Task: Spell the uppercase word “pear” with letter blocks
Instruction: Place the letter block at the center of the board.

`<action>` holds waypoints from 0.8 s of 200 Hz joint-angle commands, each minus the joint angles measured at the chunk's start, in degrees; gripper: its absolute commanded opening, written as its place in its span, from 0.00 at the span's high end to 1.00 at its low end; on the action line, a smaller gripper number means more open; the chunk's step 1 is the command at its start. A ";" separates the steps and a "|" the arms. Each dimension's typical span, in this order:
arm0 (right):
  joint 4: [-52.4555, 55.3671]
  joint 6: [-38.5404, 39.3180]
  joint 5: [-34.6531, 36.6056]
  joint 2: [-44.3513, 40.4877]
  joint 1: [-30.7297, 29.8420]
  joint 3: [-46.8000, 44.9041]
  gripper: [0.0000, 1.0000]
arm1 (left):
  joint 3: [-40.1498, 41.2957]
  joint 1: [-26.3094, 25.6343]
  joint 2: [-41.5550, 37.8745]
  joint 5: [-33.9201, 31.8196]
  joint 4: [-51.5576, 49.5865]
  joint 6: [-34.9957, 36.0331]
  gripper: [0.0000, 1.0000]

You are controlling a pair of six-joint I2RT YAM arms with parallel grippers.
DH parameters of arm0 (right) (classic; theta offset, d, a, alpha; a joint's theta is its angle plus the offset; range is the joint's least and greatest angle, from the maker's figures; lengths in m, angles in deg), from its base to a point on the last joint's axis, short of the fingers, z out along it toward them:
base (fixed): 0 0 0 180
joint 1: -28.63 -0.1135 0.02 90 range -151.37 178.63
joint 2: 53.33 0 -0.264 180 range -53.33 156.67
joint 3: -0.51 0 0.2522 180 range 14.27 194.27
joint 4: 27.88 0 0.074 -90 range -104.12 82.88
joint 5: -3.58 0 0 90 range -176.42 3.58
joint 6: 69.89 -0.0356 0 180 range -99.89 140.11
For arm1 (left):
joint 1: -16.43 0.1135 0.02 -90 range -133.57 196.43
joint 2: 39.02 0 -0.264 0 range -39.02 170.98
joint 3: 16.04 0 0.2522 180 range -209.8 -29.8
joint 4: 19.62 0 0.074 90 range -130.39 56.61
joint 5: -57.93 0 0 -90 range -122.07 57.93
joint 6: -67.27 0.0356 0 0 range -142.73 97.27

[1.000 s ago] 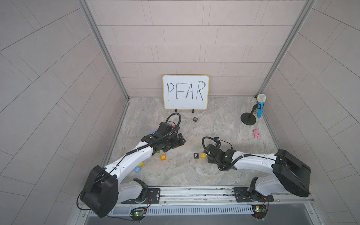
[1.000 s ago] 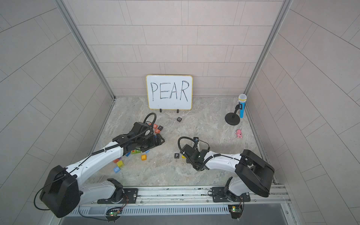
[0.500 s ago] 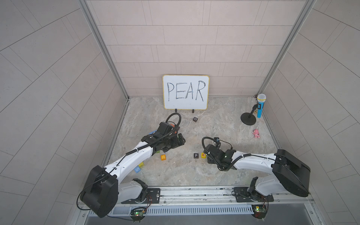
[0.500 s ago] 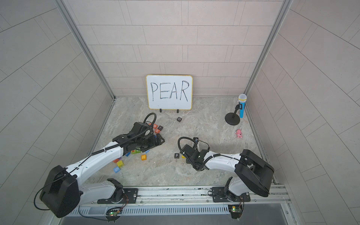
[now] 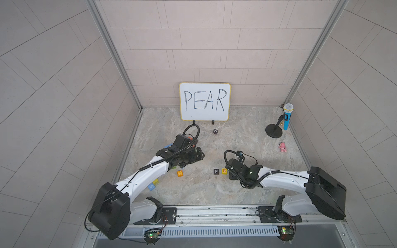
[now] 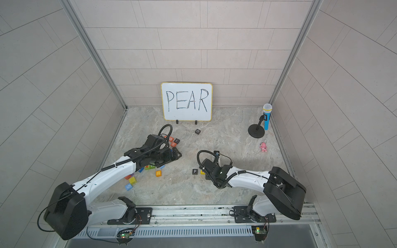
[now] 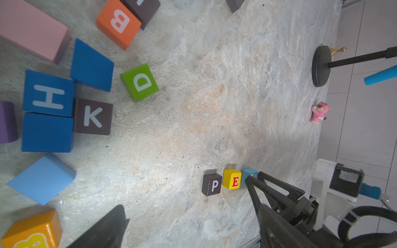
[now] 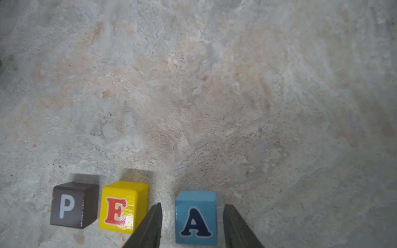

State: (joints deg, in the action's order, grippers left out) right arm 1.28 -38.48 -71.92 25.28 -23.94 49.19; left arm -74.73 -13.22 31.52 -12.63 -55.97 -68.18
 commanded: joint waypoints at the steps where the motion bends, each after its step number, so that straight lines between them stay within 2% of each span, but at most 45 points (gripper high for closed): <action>1: 2.48 -1.26 1.32 -1.50 -0.42 0.34 0.50 | 0.18 0.25 -1.60 -0.46 -0.26 0.36 0.00; 44: 4.65 -0.70 2.40 -4.24 -0.43 2.15 0.50 | 0.11 0.28 -1.89 -0.97 -0.79 0.32 0.00; 79: 6.96 3.48 5.90 -7.43 -0.42 3.60 0.47 | -0.45 1.21 -2.13 -2.09 -1.83 0.57 0.00; 122: 6.75 14.32 12.98 -10.41 -0.33 5.36 0.26 | -2.93 4.03 -3.06 -3.86 -6.94 3.47 0.00; 160: 5.31 21.80 15.19 -12.42 0.09 6.48 0.06 | -4.65 8.23 -3.88 -3.80 -11.34 7.30 0.00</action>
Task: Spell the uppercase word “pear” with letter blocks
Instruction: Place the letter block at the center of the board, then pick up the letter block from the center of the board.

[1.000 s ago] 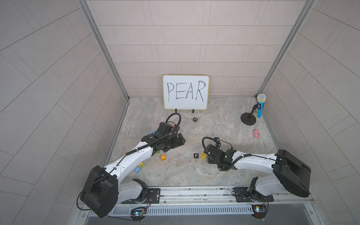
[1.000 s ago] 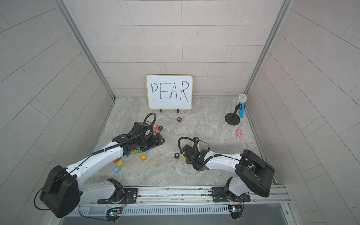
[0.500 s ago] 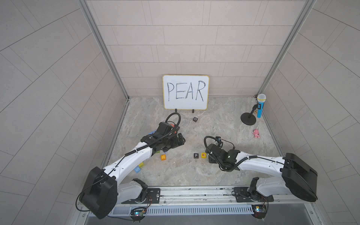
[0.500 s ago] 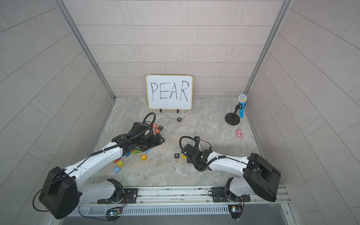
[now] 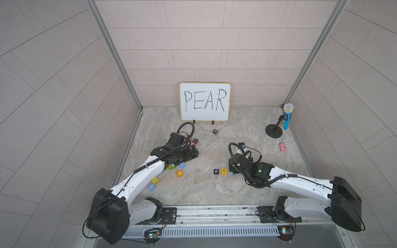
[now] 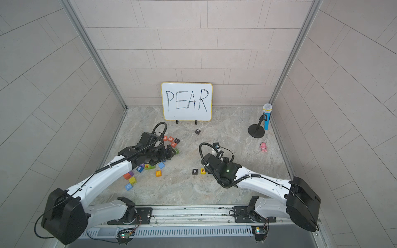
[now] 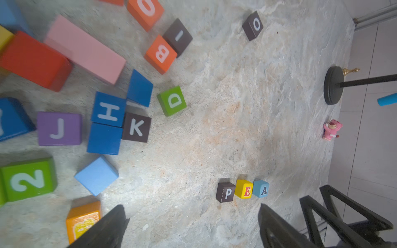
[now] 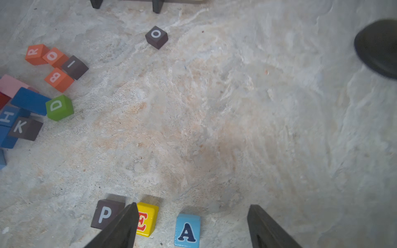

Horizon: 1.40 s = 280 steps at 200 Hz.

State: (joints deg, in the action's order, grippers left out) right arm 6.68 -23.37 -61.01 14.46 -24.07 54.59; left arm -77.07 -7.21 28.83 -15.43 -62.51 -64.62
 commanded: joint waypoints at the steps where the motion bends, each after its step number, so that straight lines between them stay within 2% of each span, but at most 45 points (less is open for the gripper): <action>1: -0.21 6.90 4.34 -1.65 0.23 1.08 0.06 | -2.31 2.34 -1.17 -1.00 -4.93 3.83 0.00; 9: -1.31 8.62 4.39 -1.78 0.31 1.08 0.00 | -2.79 3.16 -1.18 -1.09 -5.95 4.74 0.00; 76: -6.67 13.94 1.90 1.59 1.20 1.94 0.00 | -6.83 7.61 1.33 -2.29 -10.40 8.57 0.00; 127: -8.91 21.69 -5.88 4.23 1.54 3.76 0.00 | -9.37 8.37 7.10 -3.16 -10.65 8.48 0.00; 159: -10.79 29.22 -14.26 6.74 3.04 6.11 0.01 | -16.52 9.12 13.98 -2.61 -15.22 8.65 0.01; 183: -12.62 35.06 -22.71 9.46 4.91 8.51 0.05 | -21.69 12.04 18.19 0.39 -17.28 9.41 0.04; 203: -12.74 37.19 -26.73 11.75 6.69 11.31 0.07 | -24.11 14.20 20.07 -1.31 -17.65 10.37 0.04; 222: -13.30 38.18 -29.05 13.51 8.67 13.36 0.07 | -27.41 14.62 23.56 -5.50 -18.55 11.08 0.05; 243: -13.50 38.26 -29.86 14.88 10.16 14.85 0.07 | -33.65 14.63 29.82 -7.18 -21.44 11.61 0.09; 280: -15.02 36.72 -32.08 14.68 10.87 13.45 0.08 | -43.70 14.35 40.15 -11.79 -25.41 12.60 0.14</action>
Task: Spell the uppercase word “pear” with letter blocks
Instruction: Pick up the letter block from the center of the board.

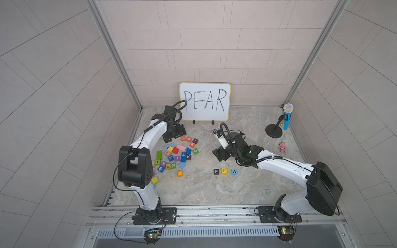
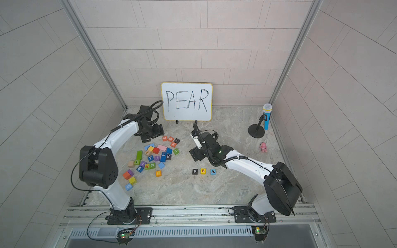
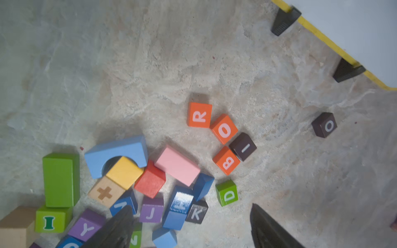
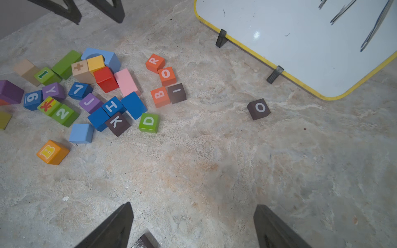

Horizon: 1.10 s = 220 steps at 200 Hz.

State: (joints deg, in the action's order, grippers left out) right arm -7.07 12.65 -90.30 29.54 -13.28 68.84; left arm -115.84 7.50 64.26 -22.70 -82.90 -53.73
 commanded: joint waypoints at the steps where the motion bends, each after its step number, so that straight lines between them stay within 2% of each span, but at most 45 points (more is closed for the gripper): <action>1: -1.26 0.65 -2.86 -0.46 0.07 -0.88 0.08 | -5.10 -0.33 4.99 -4.65 -5.08 1.81 0.14; 42: -3.42 -0.78 -3.41 -2.28 0.42 -4.83 0.08 | -11.32 -0.87 12.93 -7.64 -6.12 3.30 0.15; 108: -4.00 -2.27 -4.97 -2.19 0.60 -5.95 0.08 | -15.34 -2.90 19.77 -8.32 -5.41 2.82 0.19; 220: -4.60 -3.61 -5.57 -4.21 1.04 -8.94 0.08 | -19.60 -2.40 26.07 -7.99 -6.04 2.89 0.46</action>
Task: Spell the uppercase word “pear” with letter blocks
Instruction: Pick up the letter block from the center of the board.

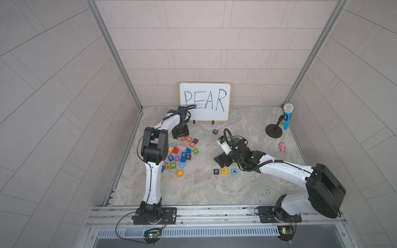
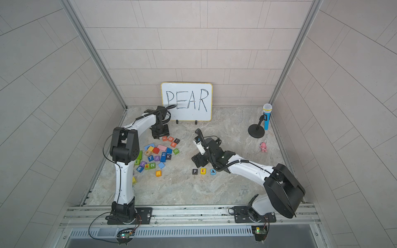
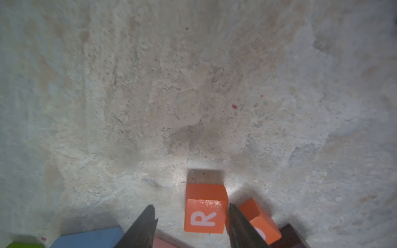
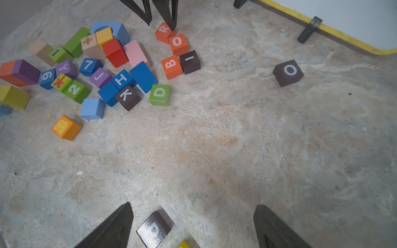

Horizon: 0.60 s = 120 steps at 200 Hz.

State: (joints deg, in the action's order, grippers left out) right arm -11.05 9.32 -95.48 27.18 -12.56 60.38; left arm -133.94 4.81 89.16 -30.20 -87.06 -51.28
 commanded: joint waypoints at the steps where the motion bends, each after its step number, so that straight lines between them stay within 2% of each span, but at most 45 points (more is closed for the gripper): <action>1: -0.62 -0.29 -0.41 -1.85 0.32 -0.49 0.07 | -1.46 0.28 1.18 -0.48 -1.97 0.48 0.46; 73: -1.05 -1.16 -1.49 -1.84 0.41 -1.10 0.07 | -2.59 0.30 3.26 -0.03 -1.94 0.69 0.47; 120: -1.26 -1.52 -1.32 -2.30 0.41 -1.94 0.07 | -3.00 0.37 3.53 0.10 -2.05 0.72 0.59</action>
State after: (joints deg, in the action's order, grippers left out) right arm -11.55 8.08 -96.62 26.50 -12.45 59.24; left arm -135.64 4.83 91.74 -29.79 -87.27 -51.18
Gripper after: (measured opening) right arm 0.926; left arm 0.433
